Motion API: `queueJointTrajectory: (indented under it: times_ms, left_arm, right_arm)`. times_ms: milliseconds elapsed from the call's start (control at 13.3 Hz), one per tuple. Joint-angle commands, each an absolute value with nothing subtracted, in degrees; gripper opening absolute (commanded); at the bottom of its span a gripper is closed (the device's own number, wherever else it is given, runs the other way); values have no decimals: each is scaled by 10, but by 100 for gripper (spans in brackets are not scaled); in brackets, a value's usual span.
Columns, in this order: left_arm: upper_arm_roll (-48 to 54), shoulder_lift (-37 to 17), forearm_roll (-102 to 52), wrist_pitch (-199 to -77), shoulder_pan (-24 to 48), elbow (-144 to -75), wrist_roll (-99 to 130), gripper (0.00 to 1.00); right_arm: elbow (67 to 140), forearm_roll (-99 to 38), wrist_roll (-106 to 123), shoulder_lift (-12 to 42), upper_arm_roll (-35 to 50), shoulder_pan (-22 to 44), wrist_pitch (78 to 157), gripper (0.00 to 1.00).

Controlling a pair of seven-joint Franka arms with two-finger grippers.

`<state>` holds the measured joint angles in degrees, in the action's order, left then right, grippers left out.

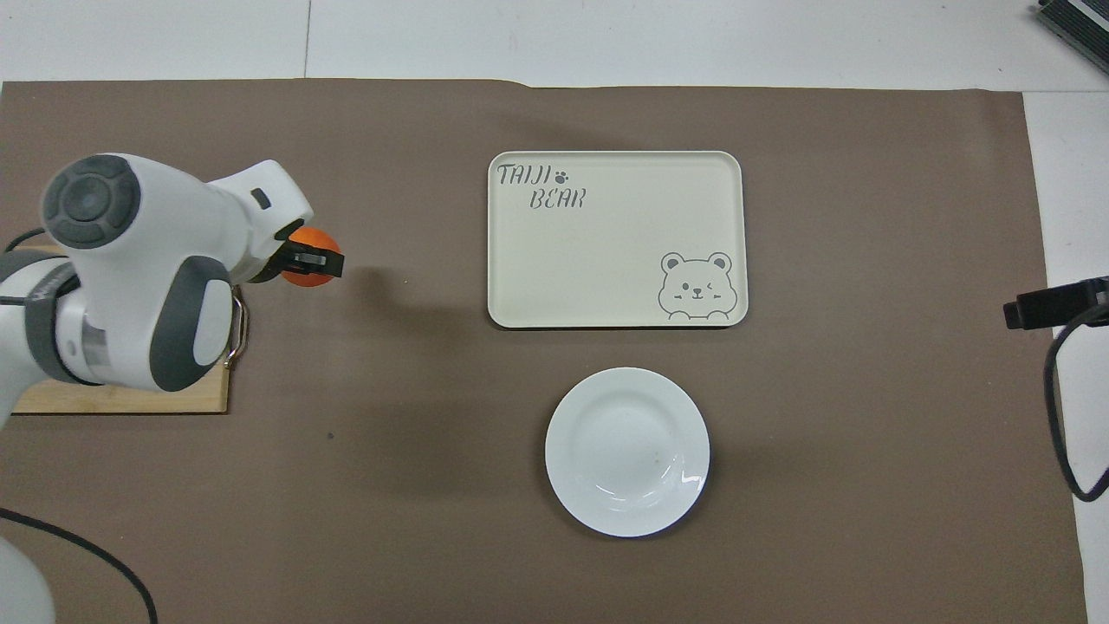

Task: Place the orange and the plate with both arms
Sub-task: 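Carry the orange with the left gripper and release it onto the plate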

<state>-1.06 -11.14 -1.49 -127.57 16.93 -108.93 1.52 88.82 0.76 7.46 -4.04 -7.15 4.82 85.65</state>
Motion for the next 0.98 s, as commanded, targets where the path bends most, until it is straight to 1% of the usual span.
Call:
queueJointTrajectory:
  times_ms: [0,225,375,526,751,901]
  left_arm:
    - [-19,-99,-20,-1278,261,-1095,102,0]
    - [-15,-102,-38,-1288,358,-1098,182,0]
    - [1,-98,-71,-1286,407,-1100,192,0]
    - [14,-98,-76,-1289,459,-1119,247,0]
    - [15,-105,-79,-1309,520,-1130,264,0]
    - [14,-119,-83,-1348,538,-1137,277,0]
  right_arm:
    - [896,3,89,-47,-68,40,860,100]
    - [896,3,89,-47,-68,40,860,100]
    - [896,3,89,-47,-68,40,860,100]
    - [896,3,89,-47,-68,40,860,100]
    - [896,3,89,-47,-68,40,860,100]
    - [896,3,89,-47,-68,40,860,100]
